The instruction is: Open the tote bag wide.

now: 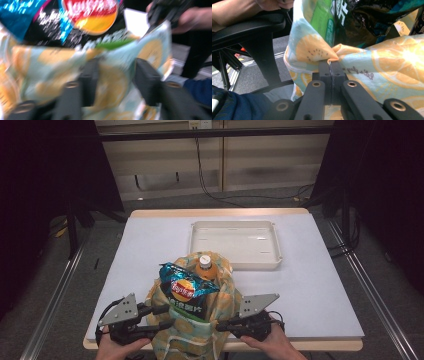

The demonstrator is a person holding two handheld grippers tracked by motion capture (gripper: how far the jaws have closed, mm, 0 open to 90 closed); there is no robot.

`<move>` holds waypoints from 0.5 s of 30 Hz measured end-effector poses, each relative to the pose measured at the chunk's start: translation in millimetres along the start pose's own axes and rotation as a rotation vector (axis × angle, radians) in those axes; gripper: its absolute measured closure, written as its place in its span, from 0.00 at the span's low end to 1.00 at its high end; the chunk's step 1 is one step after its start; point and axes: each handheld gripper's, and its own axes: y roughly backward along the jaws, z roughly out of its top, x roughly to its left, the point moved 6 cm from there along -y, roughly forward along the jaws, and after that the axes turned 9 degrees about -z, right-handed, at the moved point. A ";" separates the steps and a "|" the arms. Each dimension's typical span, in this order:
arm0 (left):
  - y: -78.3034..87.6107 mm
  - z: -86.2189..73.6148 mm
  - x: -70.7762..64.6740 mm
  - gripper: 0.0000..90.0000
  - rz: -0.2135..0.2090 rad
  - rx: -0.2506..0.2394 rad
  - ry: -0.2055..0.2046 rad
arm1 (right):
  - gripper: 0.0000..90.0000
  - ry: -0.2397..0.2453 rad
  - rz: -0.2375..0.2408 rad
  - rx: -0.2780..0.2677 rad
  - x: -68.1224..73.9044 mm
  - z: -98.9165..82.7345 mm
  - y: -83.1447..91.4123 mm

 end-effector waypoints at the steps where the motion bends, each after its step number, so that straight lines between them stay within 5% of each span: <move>1: 0.1 -2.6 1.5 0.69 0.005 0.013 0.005 | 1.00 0.000 0.000 0.000 0.0 0.0 0.0; 2: 1.2 -5.3 3.1 0.93 0.012 0.023 0.016 | 1.00 0.001 0.004 -0.005 0.6 0.5 0.7; 4: 5.1 -9.9 6.6 1.00 -0.004 0.019 0.039 | 1.00 -0.001 0.004 -0.007 1.1 0.8 1.3; 9: 7.7 -16.9 5.0 1.00 -0.022 0.047 0.050 | 1.00 -0.001 0.011 -0.016 2.2 3.4 2.3; 15: 8.2 -37.2 9.8 1.00 -0.021 0.140 0.109 | 1.00 -0.004 0.025 0.001 7.6 -3.1 2.6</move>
